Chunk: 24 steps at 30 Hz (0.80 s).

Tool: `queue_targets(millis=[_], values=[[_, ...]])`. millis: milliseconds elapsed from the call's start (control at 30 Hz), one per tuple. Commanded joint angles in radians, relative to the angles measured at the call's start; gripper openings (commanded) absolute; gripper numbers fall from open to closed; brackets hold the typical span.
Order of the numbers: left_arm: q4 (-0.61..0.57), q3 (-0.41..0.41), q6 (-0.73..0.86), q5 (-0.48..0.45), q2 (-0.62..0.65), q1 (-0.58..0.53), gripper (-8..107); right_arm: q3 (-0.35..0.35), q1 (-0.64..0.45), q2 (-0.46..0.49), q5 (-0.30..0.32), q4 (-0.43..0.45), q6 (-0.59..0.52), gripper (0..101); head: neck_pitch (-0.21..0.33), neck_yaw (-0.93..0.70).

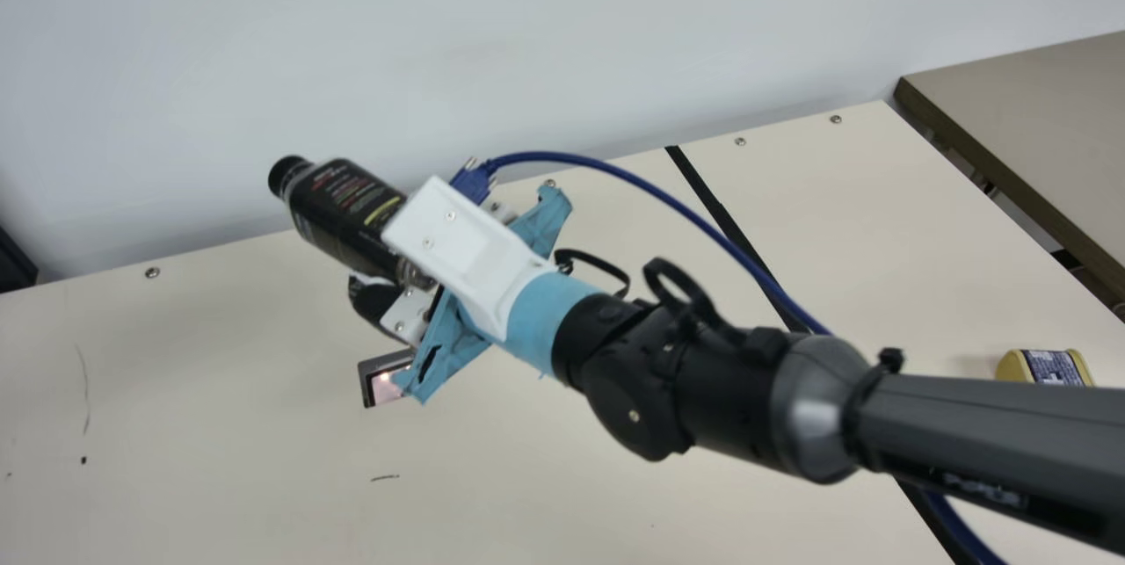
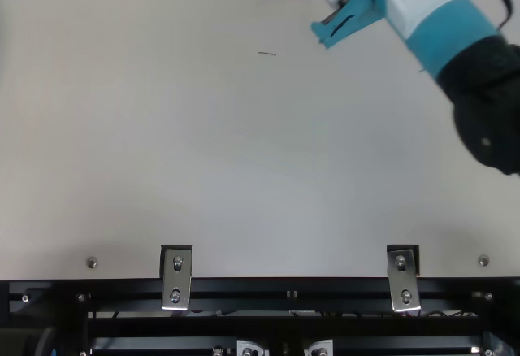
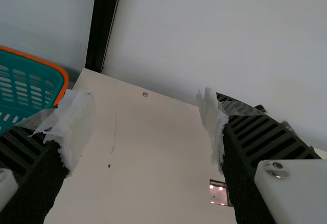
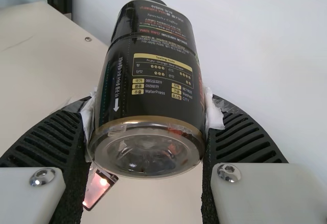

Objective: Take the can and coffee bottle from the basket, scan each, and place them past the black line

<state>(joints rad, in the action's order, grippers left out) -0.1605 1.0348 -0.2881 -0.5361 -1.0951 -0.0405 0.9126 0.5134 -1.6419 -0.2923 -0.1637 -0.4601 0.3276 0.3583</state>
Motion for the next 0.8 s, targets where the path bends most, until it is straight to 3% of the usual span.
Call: queue_targets(millis=[0, 200, 367, 533, 767], values=[[0.0, 0.0, 0.0, 0.0, 0.0, 0.0, 90, 0.006, -0.014, 0.035, 0.071, 0.0, 0.0, 0, 0.001, 0.017], [0.0, 0.0, 0.0, 0.0, 0.0, 0.0, 90, 0.0, -0.074, 0.09, 0.137, 0.009, -0.004, 0, 0.001, 0.017], [0.0, 0.0, 0.0, 0.0, 0.0, 0.0, 90, -0.046, -0.148, 0.104, 0.119, 0.005, -0.016, 0, -0.004, 0.039], [0.0, 0.0, 0.0, 0.0, 0.0, 0.0, 90, -0.107, -0.221, 0.099, 0.043, -0.035, -0.036, 0, -0.018, 0.113], [0.0, 0.0, 0.0, 0.0, 0.0, 0.0, 90, -0.193, -0.292, 0.077, -0.135, -0.107, -0.064, 0, -0.029, 0.233]])
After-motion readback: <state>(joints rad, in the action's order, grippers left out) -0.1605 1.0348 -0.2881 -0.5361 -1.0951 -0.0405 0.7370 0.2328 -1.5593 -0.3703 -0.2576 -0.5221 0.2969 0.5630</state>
